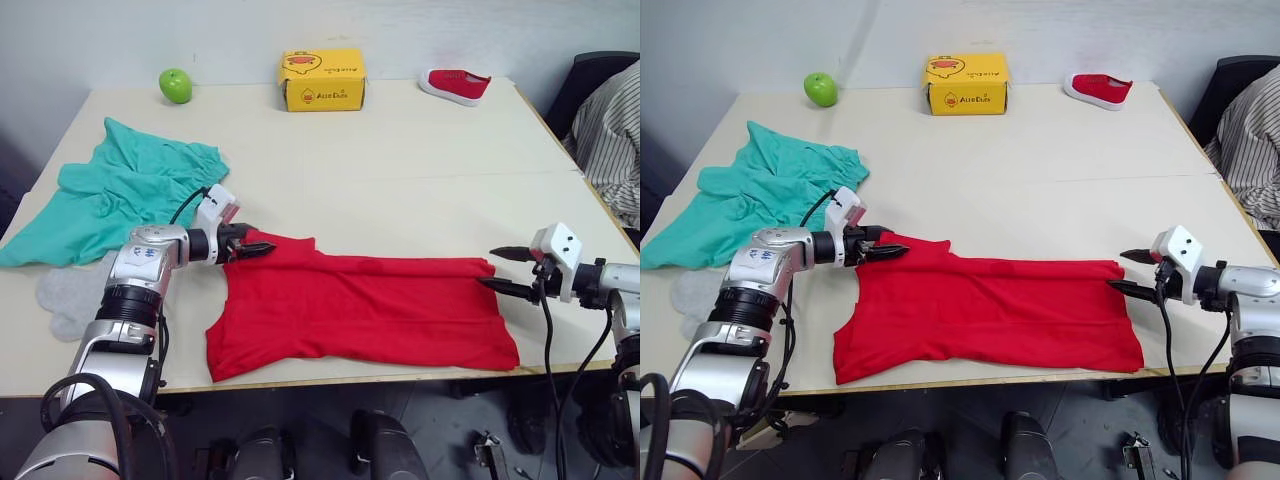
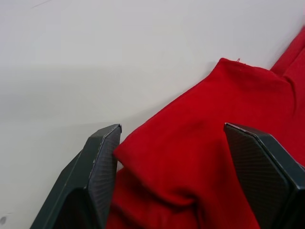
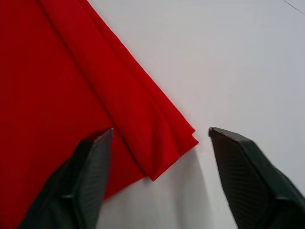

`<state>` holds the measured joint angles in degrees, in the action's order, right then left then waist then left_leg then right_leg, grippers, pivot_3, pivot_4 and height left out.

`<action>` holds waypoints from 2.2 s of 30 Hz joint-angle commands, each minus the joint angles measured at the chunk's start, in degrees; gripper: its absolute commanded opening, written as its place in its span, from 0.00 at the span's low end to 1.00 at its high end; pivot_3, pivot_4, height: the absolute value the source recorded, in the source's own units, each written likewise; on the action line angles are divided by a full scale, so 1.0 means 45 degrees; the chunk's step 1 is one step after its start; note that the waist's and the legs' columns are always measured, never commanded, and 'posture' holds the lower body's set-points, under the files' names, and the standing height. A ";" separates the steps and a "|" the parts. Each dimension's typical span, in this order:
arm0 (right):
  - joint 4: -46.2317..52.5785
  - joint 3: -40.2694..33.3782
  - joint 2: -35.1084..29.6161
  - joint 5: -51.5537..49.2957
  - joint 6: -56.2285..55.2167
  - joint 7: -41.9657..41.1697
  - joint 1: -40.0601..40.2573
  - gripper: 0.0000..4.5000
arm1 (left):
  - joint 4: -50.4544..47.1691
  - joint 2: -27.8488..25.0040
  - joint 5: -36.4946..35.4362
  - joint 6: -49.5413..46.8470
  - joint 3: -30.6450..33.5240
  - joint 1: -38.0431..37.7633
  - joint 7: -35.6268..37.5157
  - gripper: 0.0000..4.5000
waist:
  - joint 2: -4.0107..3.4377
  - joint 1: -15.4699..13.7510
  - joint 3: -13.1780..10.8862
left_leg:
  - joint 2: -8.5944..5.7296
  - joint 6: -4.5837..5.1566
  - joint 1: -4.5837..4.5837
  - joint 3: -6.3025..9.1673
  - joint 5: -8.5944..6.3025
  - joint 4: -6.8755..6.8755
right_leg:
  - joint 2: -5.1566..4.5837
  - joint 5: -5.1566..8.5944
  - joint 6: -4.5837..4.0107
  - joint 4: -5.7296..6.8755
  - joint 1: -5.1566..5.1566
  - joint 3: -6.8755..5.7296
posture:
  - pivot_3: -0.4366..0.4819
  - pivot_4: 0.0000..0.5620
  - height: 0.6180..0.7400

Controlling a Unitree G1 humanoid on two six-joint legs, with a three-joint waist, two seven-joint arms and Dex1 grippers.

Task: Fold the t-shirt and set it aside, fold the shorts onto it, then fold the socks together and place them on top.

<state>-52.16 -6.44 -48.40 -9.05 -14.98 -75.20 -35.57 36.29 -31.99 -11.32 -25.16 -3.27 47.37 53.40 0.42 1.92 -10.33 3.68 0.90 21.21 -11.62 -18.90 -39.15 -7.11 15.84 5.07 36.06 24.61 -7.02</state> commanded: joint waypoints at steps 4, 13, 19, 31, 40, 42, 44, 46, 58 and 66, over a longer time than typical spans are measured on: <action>0.0071 -0.0128 -0.0027 -0.0097 -0.0323 -0.0006 -0.0183 0.16 | -0.0002 0.0105 0.0110 0.0551 0.0268 0.0361 -0.0004 0.44 | 0.0000 -0.0011 0.0000 | 0.0000 0.0000 0.0001 0.0002 0.0000 -0.0002 | -0.0001 0.0000 0.0001 -0.0001 -0.0001 0.0001 | 0.48 0.27 1.00; 0.0108 -0.0197 -0.0097 -0.0192 -0.0379 -0.0138 -0.0086 0.00 | -0.0022 0.0161 -0.0047 0.2061 0.0582 0.0205 0.0295 0.01 | 0.0000 -0.0023 0.0000 | 0.0000 0.0001 0.0000 0.0006 0.0000 -0.0005 | -0.0003 -0.0001 0.0002 0.0000 -0.0002 0.0001 | 0.48 0.27 1.00; 0.0998 -0.0717 -0.0284 -0.0774 -0.0713 -0.0326 0.0461 0.00 | -0.0411 0.0096 -0.0439 0.4155 0.1153 -0.0289 0.1064 0.01 | 0.0000 -0.0023 0.0000 | 0.0002 0.0001 0.0000 0.0008 0.0000 -0.0005 | -0.0003 -0.0001 0.0002 0.0000 -0.0001 0.0001 | 0.48 0.27 1.00; 0.2903 -0.1510 0.0069 -0.1368 -0.2995 0.0636 0.3114 0.00 | -0.1822 -0.0635 0.0369 1.2562 0.1393 -0.3280 0.2048 0.01 | -0.0001 -0.0032 0.0001 | 0.0002 0.0003 -0.0014 0.0045 -0.0002 -0.0006 | -0.0040 -0.0003 -0.0001 -0.0026 0.0002 0.0007 | 0.48 0.27 1.00; 0.3223 -0.1528 0.0106 -0.1160 -0.4664 0.1362 0.4399 0.00 | -0.2007 -0.1955 0.2037 1.7731 0.0777 -0.5210 0.1453 0.01 | -0.0005 -0.0064 0.0003 | 0.0018 0.0040 -0.0027 0.0065 -0.0017 -0.0005 | -0.0093 -0.0002 -0.0003 -0.0023 0.0004 -0.0006 | 0.48 0.27 1.00; 0.2893 -0.1461 0.0054 -0.0976 -0.5135 0.1504 0.4464 0.00 | -0.1741 -0.2080 0.2565 1.8389 0.0660 -0.5215 0.1039 0.01 | -0.0005 -0.0067 0.0004 | 0.0011 0.0057 -0.0030 0.0068 -0.0021 -0.0005 | -0.0113 -0.0004 -0.0001 -0.0021 0.0000 -0.0005 | 0.48 0.27 1.00; 0.2537 -0.1339 0.0009 -0.0725 -0.5666 0.1627 0.4485 0.00 | -0.1543 -0.2187 0.2940 1.8831 0.0455 -0.5243 0.0743 0.01 | -0.0008 -0.0059 0.0005 | 0.0011 0.0064 -0.0030 0.0067 -0.0026 -0.0005 | -0.0114 -0.0004 -0.0001 -0.0024 0.0000 -0.0007 | 0.48 0.27 1.00; 0.2269 -0.1255 -0.0013 -0.0520 -0.5968 0.1791 0.4437 0.00 | -0.1385 -0.2334 0.3235 1.8915 0.0230 -0.5278 0.0535 0.01 | -0.0009 -0.0045 0.0005 | 0.0011 0.0069 -0.0028 0.0058 -0.0031 -0.0004 | -0.0111 -0.0004 -0.0001 -0.0029 0.0001 -0.0011 | 0.48 0.27 1.00; 0.5504 -0.2287 -0.1482 -0.2979 -0.1350 0.0286 0.6149 0.42 | -0.3693 -0.4112 -0.1130 1.3970 0.0957 -0.6960 0.1450 0.48 | -0.0009 -0.0037 0.0005 | 0.0019 0.0080 -0.0028 0.0054 -0.0038 -0.0003 | -0.0119 -0.0004 0.0000 -0.0024 0.0008 -0.0004 | 0.48 0.27 1.00; 1.1406 -0.2849 -0.1052 -0.6527 0.6614 0.2752 0.6742 0.31 | -0.7139 -0.3601 -0.5400 0.4501 0.2158 -0.6703 0.0090 0.21 | -0.0008 -0.0082 0.0007 | 0.0025 0.0076 -0.0029 0.0104 -0.0037 -0.0009 | -0.0113 -0.0004 -0.0001 -0.0019 -0.0012 -0.0007 | 0.48 0.27 1.00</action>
<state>-5.57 -19.91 -54.91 -36.23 10.87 -66.42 -4.43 6.57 -49.42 -34.28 -0.62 6.39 16.17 55.63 0.39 1.55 -10.30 3.78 1.23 21.10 -11.15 -19.07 -39.19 -7.60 15.83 5.07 35.96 24.56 -7.05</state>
